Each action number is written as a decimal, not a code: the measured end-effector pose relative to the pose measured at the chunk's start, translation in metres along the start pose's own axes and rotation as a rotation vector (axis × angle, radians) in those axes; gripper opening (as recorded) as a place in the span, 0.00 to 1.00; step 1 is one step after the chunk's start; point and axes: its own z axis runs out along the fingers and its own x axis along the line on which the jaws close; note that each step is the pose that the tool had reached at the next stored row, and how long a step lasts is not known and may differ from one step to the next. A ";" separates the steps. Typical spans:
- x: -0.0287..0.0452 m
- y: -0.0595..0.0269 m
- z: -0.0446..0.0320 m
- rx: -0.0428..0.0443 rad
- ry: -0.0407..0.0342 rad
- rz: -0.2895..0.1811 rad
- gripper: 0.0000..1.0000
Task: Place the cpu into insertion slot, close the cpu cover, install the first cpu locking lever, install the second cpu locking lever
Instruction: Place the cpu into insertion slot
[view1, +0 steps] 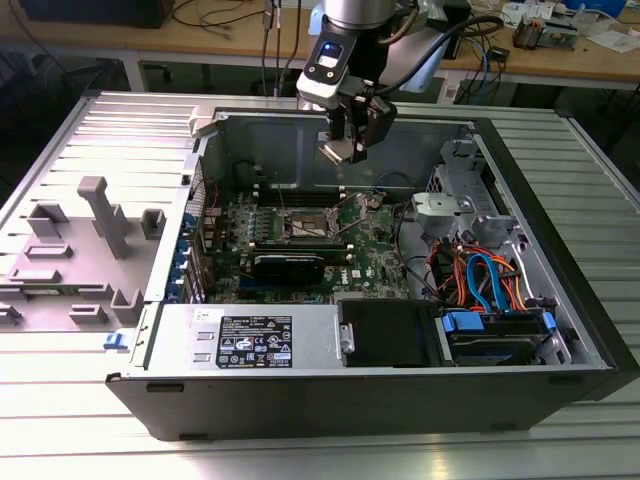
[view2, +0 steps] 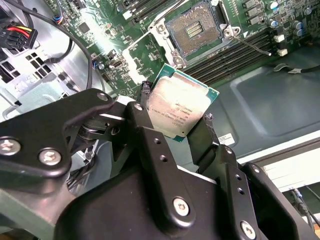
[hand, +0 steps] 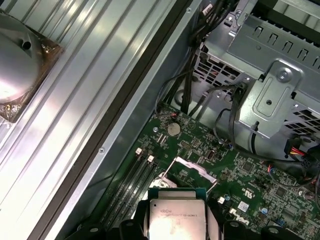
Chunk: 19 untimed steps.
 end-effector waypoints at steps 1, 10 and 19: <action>0.0000 0.0000 0.0000 0.0000 0.0000 0.000 0.54; 0.0000 0.0000 0.0000 0.0001 -0.0001 0.000 0.54; 0.0000 -0.0001 0.0009 -0.0014 -0.0057 0.071 0.54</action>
